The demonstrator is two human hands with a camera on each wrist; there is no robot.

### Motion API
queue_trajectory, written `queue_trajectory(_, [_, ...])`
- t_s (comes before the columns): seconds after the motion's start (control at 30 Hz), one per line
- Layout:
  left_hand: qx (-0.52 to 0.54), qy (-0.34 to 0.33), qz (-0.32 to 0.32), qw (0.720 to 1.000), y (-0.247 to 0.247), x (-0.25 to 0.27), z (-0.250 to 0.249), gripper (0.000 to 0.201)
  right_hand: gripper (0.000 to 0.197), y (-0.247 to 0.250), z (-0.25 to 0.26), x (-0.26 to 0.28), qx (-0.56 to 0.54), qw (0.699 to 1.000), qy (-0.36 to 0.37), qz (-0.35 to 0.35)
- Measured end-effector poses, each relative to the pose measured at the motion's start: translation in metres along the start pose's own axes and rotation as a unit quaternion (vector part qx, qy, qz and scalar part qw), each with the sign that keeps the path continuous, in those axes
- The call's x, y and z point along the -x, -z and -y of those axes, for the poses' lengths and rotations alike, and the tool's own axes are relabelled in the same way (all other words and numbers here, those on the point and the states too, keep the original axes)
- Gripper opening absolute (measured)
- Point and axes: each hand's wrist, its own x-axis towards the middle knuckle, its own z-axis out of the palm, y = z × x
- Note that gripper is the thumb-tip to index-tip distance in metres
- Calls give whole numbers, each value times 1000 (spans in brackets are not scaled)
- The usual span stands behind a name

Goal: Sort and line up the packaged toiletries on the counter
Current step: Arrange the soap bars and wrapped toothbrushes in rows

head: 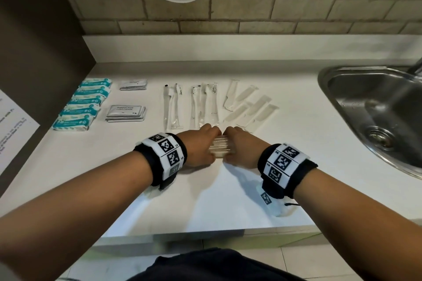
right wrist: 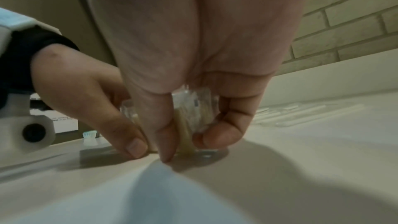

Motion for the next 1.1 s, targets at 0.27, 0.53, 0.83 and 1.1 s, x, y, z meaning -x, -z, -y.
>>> queue_trajectory(0.27, [-2, 3, 3, 1000, 2, -5, 4, 40, 59, 8, 2, 2, -46, 999, 3, 11])
queue_trajectory(0.53, [-9, 9, -8, 1000, -3, -2, 4, 39, 64, 8, 1, 8, 25, 996, -79, 24])
queue_trajectory(0.83, [-16, 32, 7, 999, -2, -1, -1, 46, 51, 11, 5, 5, -33, 997, -25, 59])
queue_trajectory(1.1, [106, 59, -32, 992, 4, 2, 11, 44, 25, 25, -3, 0, -87, 994, -55, 35])
